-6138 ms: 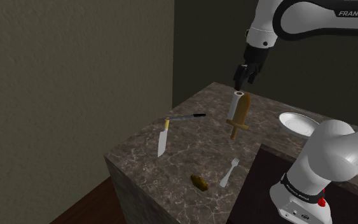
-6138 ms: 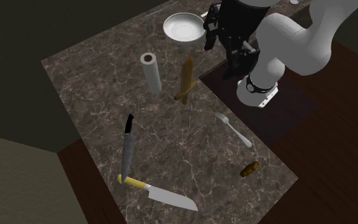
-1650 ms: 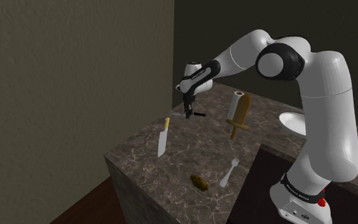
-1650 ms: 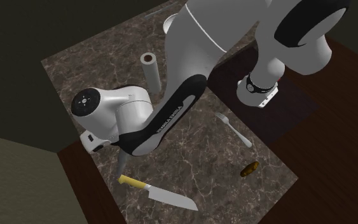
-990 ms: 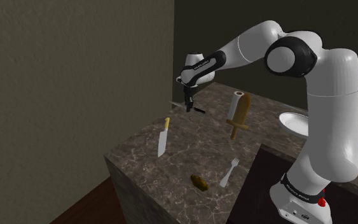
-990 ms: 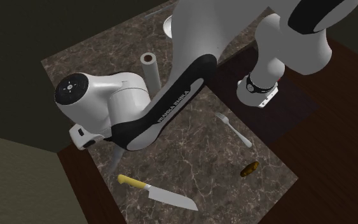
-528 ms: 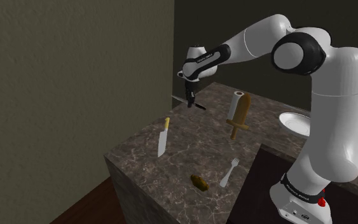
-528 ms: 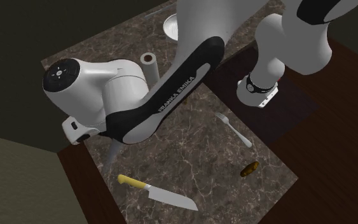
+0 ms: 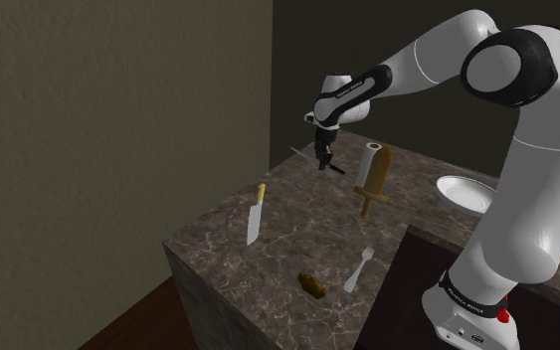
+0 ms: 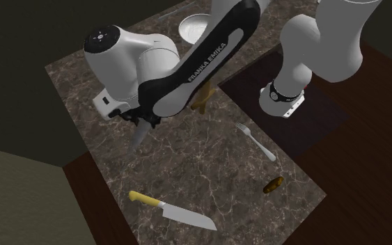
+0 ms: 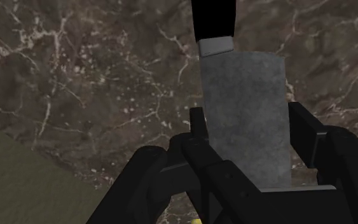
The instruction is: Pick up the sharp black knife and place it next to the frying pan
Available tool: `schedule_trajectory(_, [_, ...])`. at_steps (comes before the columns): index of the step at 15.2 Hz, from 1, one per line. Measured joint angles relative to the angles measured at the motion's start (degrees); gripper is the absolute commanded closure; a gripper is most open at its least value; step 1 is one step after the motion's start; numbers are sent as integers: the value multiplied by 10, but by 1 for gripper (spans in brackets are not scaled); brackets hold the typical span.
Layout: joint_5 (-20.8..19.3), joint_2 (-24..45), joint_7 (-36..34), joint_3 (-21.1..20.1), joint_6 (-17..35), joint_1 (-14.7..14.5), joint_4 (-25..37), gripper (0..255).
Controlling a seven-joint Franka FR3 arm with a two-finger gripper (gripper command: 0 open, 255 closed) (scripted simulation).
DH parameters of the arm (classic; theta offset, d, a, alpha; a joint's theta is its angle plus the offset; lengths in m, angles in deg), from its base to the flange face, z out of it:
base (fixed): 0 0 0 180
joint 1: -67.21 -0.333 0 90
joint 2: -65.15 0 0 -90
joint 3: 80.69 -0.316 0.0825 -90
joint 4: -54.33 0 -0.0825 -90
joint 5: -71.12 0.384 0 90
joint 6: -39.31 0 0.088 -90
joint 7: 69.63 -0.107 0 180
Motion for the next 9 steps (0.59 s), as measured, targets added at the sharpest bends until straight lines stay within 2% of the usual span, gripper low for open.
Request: schedule_trajectory(9, [-31,-106,85,50,33,51,-138,255])
